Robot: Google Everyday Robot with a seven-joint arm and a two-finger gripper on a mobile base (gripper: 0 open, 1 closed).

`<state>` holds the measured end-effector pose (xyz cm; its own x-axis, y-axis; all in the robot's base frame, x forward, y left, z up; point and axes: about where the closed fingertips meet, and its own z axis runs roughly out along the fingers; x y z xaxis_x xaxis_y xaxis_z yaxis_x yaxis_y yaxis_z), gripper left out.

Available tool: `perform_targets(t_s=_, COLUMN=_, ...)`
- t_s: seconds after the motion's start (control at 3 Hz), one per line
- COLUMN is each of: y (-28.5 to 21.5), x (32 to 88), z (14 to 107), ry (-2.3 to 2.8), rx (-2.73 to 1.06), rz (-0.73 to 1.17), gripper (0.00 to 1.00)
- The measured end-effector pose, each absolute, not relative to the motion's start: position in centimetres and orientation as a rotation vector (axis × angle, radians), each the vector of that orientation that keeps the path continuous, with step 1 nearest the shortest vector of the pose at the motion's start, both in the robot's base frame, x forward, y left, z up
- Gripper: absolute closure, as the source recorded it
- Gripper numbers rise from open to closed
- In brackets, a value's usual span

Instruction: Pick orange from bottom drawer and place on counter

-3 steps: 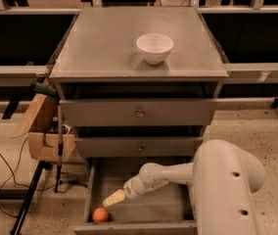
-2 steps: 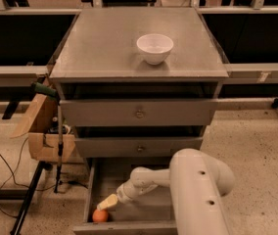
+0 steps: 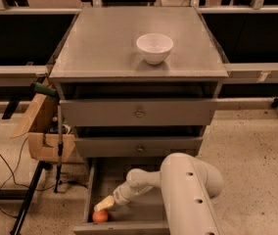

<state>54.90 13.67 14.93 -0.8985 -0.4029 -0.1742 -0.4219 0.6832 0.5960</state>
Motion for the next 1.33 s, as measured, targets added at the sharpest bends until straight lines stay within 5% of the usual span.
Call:
perform_targets(t_s=1.0, y=17.4, x=51.5, z=14.8, ry=2.813, rx=-0.712, rz=1.087, gripper=0.01)
perform_targets(t_s=1.33, y=17.5, x=51.5, z=15.1, ry=2.813, rx=-0.715, rz=1.091, gripper=0.2)
